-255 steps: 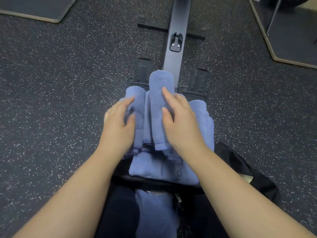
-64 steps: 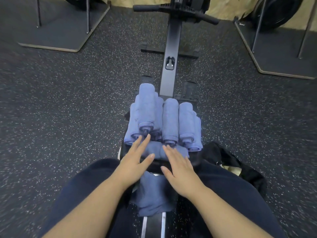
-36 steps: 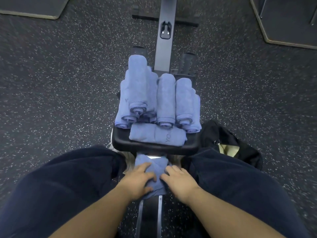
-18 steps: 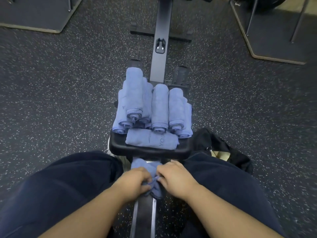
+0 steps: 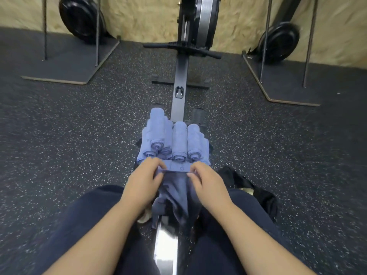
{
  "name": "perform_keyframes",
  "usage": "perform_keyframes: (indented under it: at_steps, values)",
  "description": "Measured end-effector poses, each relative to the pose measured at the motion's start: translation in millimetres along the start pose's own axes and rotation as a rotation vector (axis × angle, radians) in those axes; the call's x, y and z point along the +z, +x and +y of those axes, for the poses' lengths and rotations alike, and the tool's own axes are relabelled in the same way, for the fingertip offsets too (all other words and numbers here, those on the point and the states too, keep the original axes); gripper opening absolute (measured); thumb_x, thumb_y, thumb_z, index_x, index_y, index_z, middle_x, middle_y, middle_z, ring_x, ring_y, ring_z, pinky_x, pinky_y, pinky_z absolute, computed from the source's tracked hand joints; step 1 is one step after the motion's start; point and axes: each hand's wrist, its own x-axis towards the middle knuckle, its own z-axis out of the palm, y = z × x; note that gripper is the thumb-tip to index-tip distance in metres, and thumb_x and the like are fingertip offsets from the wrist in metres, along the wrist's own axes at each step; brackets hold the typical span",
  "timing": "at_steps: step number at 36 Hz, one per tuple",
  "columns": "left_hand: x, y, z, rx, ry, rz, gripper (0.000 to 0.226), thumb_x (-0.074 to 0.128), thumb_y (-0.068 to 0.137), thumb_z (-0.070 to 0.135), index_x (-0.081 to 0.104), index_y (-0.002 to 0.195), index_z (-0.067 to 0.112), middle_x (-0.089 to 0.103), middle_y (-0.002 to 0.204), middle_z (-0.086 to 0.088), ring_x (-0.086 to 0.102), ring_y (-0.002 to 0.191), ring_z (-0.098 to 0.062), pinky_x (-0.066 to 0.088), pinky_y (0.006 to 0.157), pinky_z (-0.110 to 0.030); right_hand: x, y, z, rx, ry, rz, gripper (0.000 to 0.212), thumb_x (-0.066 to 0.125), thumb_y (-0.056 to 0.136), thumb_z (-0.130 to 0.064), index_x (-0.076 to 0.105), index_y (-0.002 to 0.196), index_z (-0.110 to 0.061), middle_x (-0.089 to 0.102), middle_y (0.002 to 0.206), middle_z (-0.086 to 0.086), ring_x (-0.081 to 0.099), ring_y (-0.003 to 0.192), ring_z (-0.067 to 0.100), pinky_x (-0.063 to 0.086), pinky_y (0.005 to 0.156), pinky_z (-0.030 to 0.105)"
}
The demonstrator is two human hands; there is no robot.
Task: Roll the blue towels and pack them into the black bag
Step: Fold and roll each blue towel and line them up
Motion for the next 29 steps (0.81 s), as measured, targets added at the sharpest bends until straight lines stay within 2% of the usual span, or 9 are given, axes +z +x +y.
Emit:
perform_keyframes:
  at_steps: [6, 11, 17, 21, 25, 29]
  values:
    - [-33.7, -5.5, 16.1, 0.018, -0.070, 0.178, 0.032, 0.058, 0.083, 0.002, 0.052, 0.084, 0.034, 0.049, 0.083, 0.009, 0.049, 0.080, 0.004, 0.031, 0.067, -0.025, -22.6, -4.0, -25.4, -0.054, 0.017, 0.126, 0.006, 0.052, 0.096, -0.021, 0.055, 0.094, -0.017, 0.051, 0.091, -0.005, 0.051, 0.082, 0.023, 0.043, 0.073, 0.040]
    - [-62.8, -12.9, 29.6, 0.021, -0.075, 0.225, 0.021, 0.063, 0.082, 0.006, 0.059, 0.082, 0.026, 0.056, 0.081, 0.006, 0.051, 0.074, -0.003, 0.034, 0.067, -0.027, -41.2, -6.3, -48.0, -0.041, -0.007, 0.208, 0.008, 0.052, 0.097, -0.023, 0.055, 0.096, -0.016, 0.047, 0.091, -0.008, 0.050, 0.083, 0.022, 0.041, 0.072, 0.038]
    - [-97.2, -19.8, 42.5, 0.006, -0.054, 0.249, 0.015, 0.070, 0.082, 0.024, 0.060, 0.073, 0.030, 0.062, 0.072, 0.009, 0.056, 0.071, -0.009, 0.045, 0.070, -0.033, -60.1, -6.8, -68.1, -0.043, -0.108, 0.245, 0.014, 0.046, 0.099, -0.028, 0.052, 0.097, -0.015, 0.052, 0.096, 0.001, 0.052, 0.086, 0.029, 0.042, 0.071, 0.040]
    - [-117.2, -25.7, 50.9, 0.021, -0.045, 0.286, 0.016, 0.073, 0.081, 0.024, 0.061, 0.073, 0.030, 0.064, 0.072, 0.011, 0.059, 0.072, -0.011, 0.047, 0.070, -0.033, -77.9, -9.5, -77.2, 0.020, -0.052, 0.341, 0.011, 0.043, 0.099, -0.028, 0.048, 0.092, -0.022, 0.054, 0.095, 0.000, 0.052, 0.083, 0.027, 0.042, 0.073, 0.040]
    - [-127.1, -30.9, 64.3, 0.012, -0.051, 0.301, 0.016, 0.072, 0.081, 0.026, 0.060, 0.073, 0.030, 0.064, 0.074, 0.011, 0.058, 0.074, -0.008, 0.041, 0.066, -0.028, -96.2, -8.5, -94.5, 0.033, -0.057, 0.315, 0.014, 0.046, 0.098, -0.028, 0.047, 0.087, -0.019, 0.054, 0.085, -0.002, 0.050, 0.079, 0.024, 0.039, 0.068, 0.036]
    - [-126.5, -30.2, 89.5, 0.040, -0.129, 0.266, 0.011, 0.072, 0.081, 0.029, 0.061, 0.079, 0.031, 0.065, 0.077, 0.013, 0.060, 0.078, -0.012, 0.045, 0.070, -0.030, -107.4, -7.9, -117.4, 0.027, 0.012, 0.301, 0.015, 0.054, 0.094, -0.030, 0.054, 0.084, -0.020, 0.056, 0.080, -0.004, 0.053, 0.081, 0.022, 0.041, 0.071, 0.033]
